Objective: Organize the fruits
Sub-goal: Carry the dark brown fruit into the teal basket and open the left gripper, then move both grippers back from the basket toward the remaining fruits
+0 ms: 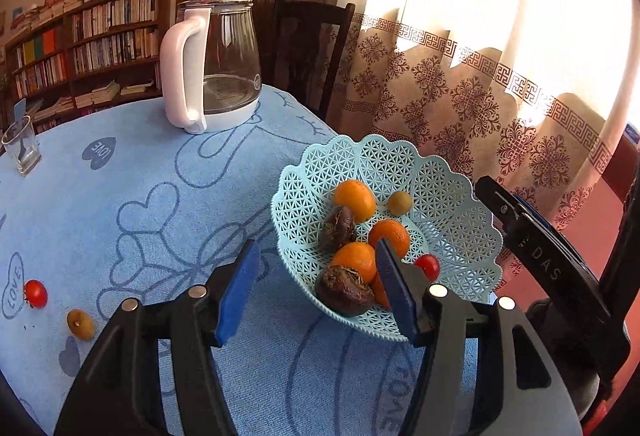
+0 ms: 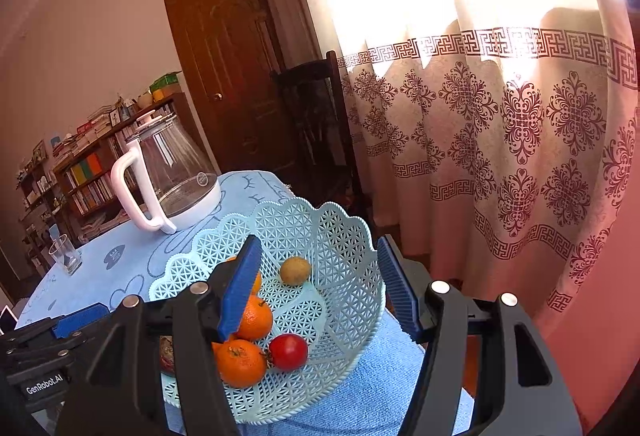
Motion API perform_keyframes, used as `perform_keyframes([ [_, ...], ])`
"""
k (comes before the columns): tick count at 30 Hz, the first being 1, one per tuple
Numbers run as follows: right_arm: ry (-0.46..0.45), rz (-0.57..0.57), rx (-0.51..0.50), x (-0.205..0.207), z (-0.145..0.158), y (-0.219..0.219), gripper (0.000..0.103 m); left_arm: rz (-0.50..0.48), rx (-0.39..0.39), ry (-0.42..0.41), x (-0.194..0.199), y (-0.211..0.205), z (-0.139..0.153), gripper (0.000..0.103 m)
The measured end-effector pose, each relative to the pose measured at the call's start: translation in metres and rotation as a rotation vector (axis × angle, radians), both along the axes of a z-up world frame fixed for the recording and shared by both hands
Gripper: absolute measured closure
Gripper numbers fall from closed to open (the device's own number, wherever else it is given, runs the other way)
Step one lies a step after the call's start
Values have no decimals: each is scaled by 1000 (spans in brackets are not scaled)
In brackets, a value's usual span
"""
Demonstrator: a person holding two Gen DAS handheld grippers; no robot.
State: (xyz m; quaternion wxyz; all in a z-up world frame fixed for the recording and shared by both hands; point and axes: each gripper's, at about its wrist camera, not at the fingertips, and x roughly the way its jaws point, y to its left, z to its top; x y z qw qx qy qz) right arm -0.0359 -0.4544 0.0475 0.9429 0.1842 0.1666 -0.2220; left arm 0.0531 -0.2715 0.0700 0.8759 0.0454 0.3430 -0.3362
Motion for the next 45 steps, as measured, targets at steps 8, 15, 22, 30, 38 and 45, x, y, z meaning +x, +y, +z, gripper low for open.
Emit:
perform_keyframes([
  [8,-1,-2,3,0,-1,-1,41,49,51,-16,3,12,-9,41],
  [15,-2,-2,3,0,-1,-1,41,67,93,-7,7,14,-20,41],
  [22,-2,-2,3,0,-1,-1,41,60,136,-52,1,2,-25,39],
  [30,-4,-7,-8,0,-2,0,41,59,159,-75,2,-3,-22,39],
  [38,-11,-16,-6,-2,-2,-1,41,57,140,-44,6,1,-22,34],
  [45,-15,-17,-10,-4,-1,-1,41,80,95,-56,1,17,-12,30],
])
